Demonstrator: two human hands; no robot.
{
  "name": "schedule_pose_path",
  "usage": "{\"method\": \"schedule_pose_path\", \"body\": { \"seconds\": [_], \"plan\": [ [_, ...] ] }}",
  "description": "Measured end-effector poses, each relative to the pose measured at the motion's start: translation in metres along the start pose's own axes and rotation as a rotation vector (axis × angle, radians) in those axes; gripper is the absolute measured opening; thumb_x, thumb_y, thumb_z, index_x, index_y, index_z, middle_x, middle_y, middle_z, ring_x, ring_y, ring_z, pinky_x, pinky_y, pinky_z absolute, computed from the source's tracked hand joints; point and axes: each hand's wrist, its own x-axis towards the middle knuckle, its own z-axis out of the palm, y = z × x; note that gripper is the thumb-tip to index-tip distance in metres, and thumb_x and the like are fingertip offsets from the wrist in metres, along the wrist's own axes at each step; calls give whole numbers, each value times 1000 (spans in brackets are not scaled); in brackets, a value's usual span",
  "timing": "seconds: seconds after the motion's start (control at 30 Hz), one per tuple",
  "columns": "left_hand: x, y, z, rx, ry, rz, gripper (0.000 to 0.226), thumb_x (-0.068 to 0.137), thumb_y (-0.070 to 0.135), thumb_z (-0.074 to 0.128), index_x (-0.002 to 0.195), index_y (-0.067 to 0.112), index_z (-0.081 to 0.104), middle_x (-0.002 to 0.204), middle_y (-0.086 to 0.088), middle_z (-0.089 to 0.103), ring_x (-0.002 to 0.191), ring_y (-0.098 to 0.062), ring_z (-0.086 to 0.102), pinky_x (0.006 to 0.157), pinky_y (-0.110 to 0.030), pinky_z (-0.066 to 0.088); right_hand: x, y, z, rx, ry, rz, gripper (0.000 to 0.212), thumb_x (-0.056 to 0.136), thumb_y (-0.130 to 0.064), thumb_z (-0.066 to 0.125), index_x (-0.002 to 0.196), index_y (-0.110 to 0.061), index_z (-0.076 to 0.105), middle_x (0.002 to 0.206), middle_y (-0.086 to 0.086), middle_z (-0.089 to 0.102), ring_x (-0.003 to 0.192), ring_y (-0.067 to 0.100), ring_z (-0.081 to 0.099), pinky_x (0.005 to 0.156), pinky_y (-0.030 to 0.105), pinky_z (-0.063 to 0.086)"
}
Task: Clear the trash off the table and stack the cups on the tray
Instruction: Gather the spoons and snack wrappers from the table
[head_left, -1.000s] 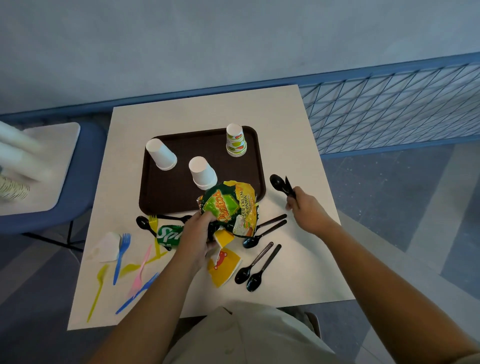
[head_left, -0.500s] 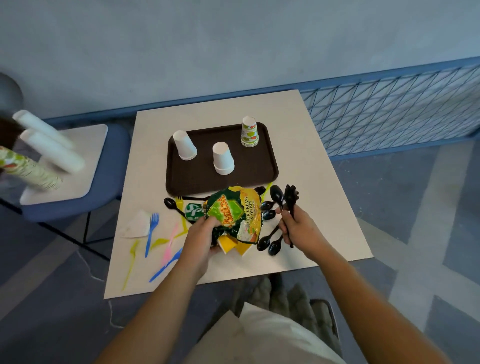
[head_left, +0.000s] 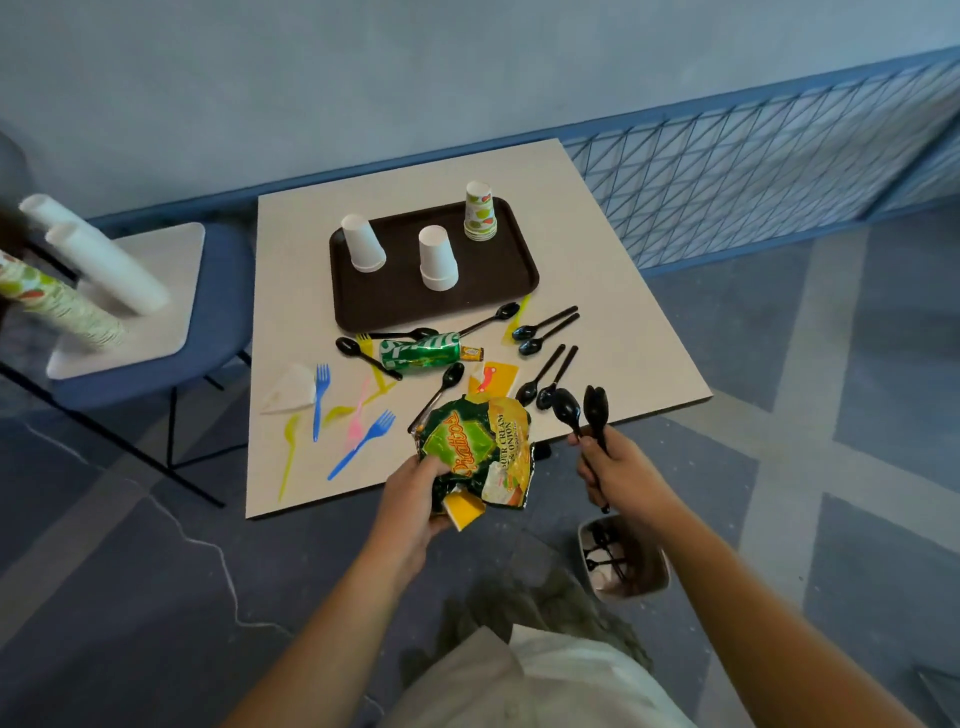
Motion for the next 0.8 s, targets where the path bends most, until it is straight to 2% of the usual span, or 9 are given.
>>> {"method": "schedule_pose_path", "body": {
  "seconds": [0.13, 0.23, 0.4, 0.53, 0.6, 0.7, 0.8],
  "plan": [
    [-11, -26, 14, 30, -37, -30, 24, 96, 18, 58, 116, 11, 70, 108, -15, 77, 93, -26, 73, 76, -43, 61, -24, 22, -24, 38, 31, 48, 24, 110, -26, 38, 115, -12, 57, 62, -3, 43, 52, 13, 38, 50, 30, 34],
    [-19, -43, 30, 53, -47, -38, 25, 96, 18, 58, 116, 11, 71, 109, -15, 77, 94, -27, 74, 77, -44, 61, -41, 37, -46, 18, 53, 63, 24, 110, -25, 39, 115, -11, 57, 63, -2, 43, 54, 14, 39, 50, 29, 34],
    [-33, -69, 74, 76, -22, -42, 23, 95, 20, 60, 114, 12, 70, 109, -14, 77, 93, -28, 74, 78, -46, 60, -70, 62, -92, -71, 68, 96, 22, 110, -20, 40, 113, -10, 59, 59, -6, 47, 51, 6, 46, 50, 18, 39],
    [-53, -93, 127, 11, 54, -2, 19, 97, 15, 56, 107, 11, 71, 96, -11, 76, 82, -24, 70, 71, -40, 57, -86, 94, -145, -129, 0, 131, 21, 108, -28, 43, 108, -19, 61, 67, -1, 53, 56, 10, 49, 55, 29, 40],
    [-63, -109, 155, -32, 111, 8, 18, 97, 13, 55, 103, 13, 72, 91, -9, 74, 78, -23, 69, 68, -38, 56, -93, 107, -171, -127, -28, 150, 18, 108, -25, 42, 108, -17, 59, 64, -3, 49, 52, 8, 44, 53, 28, 36],
    [-71, -132, 192, -57, 143, 7, 18, 97, 15, 56, 104, 15, 73, 94, -9, 75, 84, -24, 69, 75, -42, 54, -100, 121, -202, -153, -56, 177, 17, 109, -23, 41, 111, -19, 58, 61, -4, 49, 49, 9, 43, 49, 28, 36],
    [-75, -152, 217, -44, 180, -14, 17, 97, 16, 56, 105, 15, 71, 98, -9, 76, 87, -24, 70, 77, -43, 54, -100, 139, -225, -208, -58, 248, 16, 108, -25, 43, 110, -20, 57, 68, 2, 50, 52, 13, 44, 48, 30, 38]
  ]
}}
